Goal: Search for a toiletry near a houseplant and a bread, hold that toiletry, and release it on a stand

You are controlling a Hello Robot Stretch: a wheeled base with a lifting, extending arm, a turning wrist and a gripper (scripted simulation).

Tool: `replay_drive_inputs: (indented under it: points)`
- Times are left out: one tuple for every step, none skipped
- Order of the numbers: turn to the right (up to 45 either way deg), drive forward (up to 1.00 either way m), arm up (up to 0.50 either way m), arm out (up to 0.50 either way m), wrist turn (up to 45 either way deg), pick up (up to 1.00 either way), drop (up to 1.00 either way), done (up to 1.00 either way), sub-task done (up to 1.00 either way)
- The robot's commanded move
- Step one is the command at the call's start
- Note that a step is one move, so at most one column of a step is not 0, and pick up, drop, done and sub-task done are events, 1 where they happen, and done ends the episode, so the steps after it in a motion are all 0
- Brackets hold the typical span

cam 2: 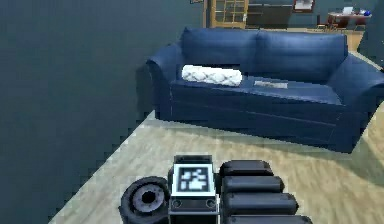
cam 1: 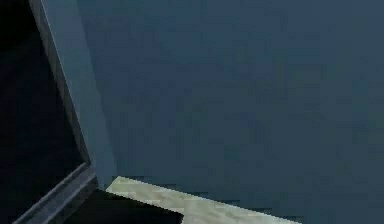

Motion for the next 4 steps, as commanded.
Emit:
replay_drive_inputs:
  points:
    - [-45.0, 0.00, 0.00, 0.00, 0.0, 0.00, 0.00, 0.00, 0.00]
    - [-45.0, 0.00, 0.00, 0.00, 0.0, 0.00, 0.00, 0.00, 0.00]
    - [-45.0, 0.00, 0.00, 0.00, 0.0, 0.00, 0.00, 0.00, 0.00]
    - [0.0, 0.00, 0.00, 0.40, 0.0, 0.00, 0.00, 0.00, 0.00]
